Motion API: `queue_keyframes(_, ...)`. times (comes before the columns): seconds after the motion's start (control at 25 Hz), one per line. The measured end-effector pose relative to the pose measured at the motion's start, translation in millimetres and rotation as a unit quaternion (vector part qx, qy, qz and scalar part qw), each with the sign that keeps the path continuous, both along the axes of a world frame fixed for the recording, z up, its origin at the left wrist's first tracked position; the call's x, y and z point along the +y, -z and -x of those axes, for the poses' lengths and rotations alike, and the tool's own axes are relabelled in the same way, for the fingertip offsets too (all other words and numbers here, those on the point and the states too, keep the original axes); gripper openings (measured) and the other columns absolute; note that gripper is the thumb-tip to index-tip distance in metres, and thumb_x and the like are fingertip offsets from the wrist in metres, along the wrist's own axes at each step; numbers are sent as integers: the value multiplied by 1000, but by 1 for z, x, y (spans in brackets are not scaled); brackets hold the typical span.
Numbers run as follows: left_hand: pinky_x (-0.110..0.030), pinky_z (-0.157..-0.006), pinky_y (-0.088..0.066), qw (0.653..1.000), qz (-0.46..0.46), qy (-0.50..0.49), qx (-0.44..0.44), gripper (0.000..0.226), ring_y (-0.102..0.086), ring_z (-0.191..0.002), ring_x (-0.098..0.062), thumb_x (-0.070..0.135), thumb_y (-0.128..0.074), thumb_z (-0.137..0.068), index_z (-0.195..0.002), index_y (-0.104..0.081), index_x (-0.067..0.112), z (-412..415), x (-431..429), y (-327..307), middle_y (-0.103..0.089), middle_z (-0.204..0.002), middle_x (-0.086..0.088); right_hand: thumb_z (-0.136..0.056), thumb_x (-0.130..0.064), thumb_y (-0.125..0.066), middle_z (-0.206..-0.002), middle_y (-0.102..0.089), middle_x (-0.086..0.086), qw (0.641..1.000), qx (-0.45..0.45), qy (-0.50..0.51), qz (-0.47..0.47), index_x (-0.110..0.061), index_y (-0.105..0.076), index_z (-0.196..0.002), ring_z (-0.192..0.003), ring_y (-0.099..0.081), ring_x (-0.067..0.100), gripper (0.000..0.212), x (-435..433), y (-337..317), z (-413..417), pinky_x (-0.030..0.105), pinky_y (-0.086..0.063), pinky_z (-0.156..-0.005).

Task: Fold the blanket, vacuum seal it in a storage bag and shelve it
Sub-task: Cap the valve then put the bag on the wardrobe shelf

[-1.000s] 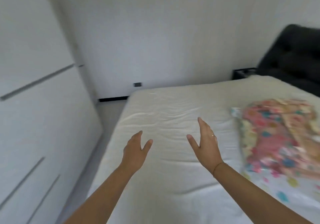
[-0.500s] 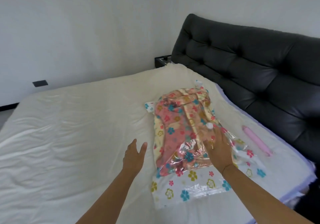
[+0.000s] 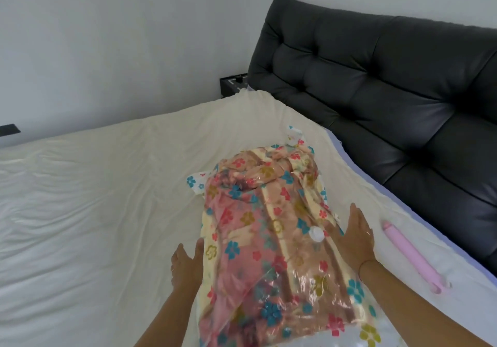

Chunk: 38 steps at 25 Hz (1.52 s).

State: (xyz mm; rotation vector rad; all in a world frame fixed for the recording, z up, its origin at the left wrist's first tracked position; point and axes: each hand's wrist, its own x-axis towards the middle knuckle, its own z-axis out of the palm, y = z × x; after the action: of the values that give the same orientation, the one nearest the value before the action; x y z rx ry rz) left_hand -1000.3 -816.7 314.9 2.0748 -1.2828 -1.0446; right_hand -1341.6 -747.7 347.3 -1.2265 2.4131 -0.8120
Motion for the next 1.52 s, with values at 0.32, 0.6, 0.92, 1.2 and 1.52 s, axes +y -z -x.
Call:
queue_keyframes(0.32, -53, -111, -22, 995, -76, -16, -55, 115, -21, -142, -33, 89, -42, -63, -152, -8, 24, 86, -115, 110, -15, -158, -6, -58, -90, -50, -149, -39, 6, 995, -84, -21, -48, -22, -19, -151, -135, -39, 30, 119, -150, 116, 59, 47, -35, -108)
queue_keyframes(0.6, -46, -84, -48, 983, 29, -71, -167, 94, -56, -105, -34, 88, -39, -63, -118, -48, 12, 106, -126, 140, -55, -114, -8, -71, -87, -34, -95, -60, 8, 997, 73, -23, 6, -14, -57, -106, -95, -55, 32, 84, -165, 143, 56, 35, -41, -71)
queue_keyframes(0.92, -37, -59, -47, 987, 125, -24, -100, 48, -59, -67, -22, 64, -46, -87, -75, -52, 18, 94, -118, 129, -60, -67, 2, -79, -71, -30, -81, -68, 19, 997, 56, -12, 47, -13, -68, -96, -78, -62, 39, 72, -160, 126, 52, 33, -35, -58)
queue_keyframes(1.2, -37, -63, -50, 987, 146, -62, -16, 28, -61, -63, -11, 49, -61, -85, -69, -61, 26, 34, -15, 68, -65, -60, 5, -86, -69, -42, -61, -57, 1, 996, -43, -26, 77, -32, -55, -63, -65, -54, 31, 46, -63, 74, 4, 37, -43, -58)
queue_keyframes(1.52, -28, -61, -46, 953, 222, -196, -63, 17, -61, -66, -5, 45, -67, -83, -68, -65, 37, -106, 137, -96, -66, -63, 18, -86, -55, -57, -86, -69, 13, 972, -153, -153, 96, -19, -72, -102, -83, -60, 36, 42, -2, -32, -134, 38, -48, -73)
